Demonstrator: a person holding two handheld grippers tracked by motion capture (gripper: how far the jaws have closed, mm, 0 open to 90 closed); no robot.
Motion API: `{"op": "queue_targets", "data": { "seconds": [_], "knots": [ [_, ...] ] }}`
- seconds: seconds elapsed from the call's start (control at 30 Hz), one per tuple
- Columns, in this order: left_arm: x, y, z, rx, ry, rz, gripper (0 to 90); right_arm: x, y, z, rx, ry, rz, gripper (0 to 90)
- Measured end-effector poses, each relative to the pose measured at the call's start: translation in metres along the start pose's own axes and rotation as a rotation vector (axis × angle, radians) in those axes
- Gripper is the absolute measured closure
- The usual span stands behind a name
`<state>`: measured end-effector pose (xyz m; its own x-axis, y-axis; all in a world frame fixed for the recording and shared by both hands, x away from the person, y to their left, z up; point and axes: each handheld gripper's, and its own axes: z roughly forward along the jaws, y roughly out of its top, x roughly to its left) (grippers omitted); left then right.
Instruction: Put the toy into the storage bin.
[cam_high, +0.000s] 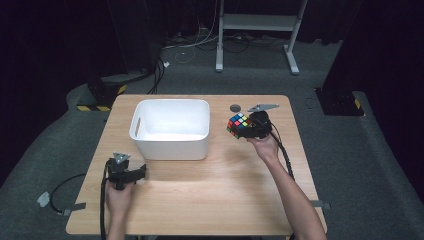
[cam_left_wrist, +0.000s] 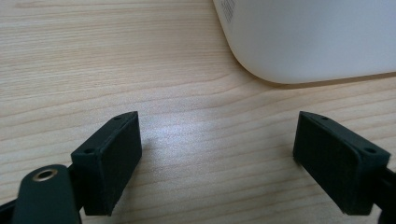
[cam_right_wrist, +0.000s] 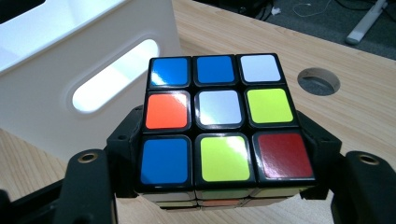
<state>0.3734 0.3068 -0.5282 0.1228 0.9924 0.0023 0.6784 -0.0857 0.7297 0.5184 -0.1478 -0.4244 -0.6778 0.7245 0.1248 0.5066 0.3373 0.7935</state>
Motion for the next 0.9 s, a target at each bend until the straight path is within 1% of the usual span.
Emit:
{"op": "queue_targets", "data": {
  "seconds": [0.07,0.13,0.33,0.63,0.73,0.9],
  "knots": [
    [0.0,0.0,0.0,0.0,0.0,0.0,15.5,0.0,0.0,0.0,0.001,-0.001,-0.001,33.4],
    [0.0,0.0,0.0,0.0,0.0,0.0,15.5,-0.001,0.0,-0.002,0.003,0.0,0.009,33.4],
    [0.0,0.0,0.0,0.0,0.0,0.0,15.5,0.003,0.002,-0.005,-0.01,0.011,0.0,33.4],
    [0.0,0.0,0.0,0.0,0.0,-0.001,15.5,0.005,0.004,-0.009,-0.006,0.019,0.01,33.4],
    [0.0,0.0,0.0,0.0,0.0,0.0,15.5,0.005,0.004,-0.011,-0.006,0.02,0.006,33.4],
    [0.0,0.0,0.0,-0.001,0.0,-0.001,15.5,0.007,0.005,-0.014,-0.024,0.013,-0.002,33.5]
  ]
}}
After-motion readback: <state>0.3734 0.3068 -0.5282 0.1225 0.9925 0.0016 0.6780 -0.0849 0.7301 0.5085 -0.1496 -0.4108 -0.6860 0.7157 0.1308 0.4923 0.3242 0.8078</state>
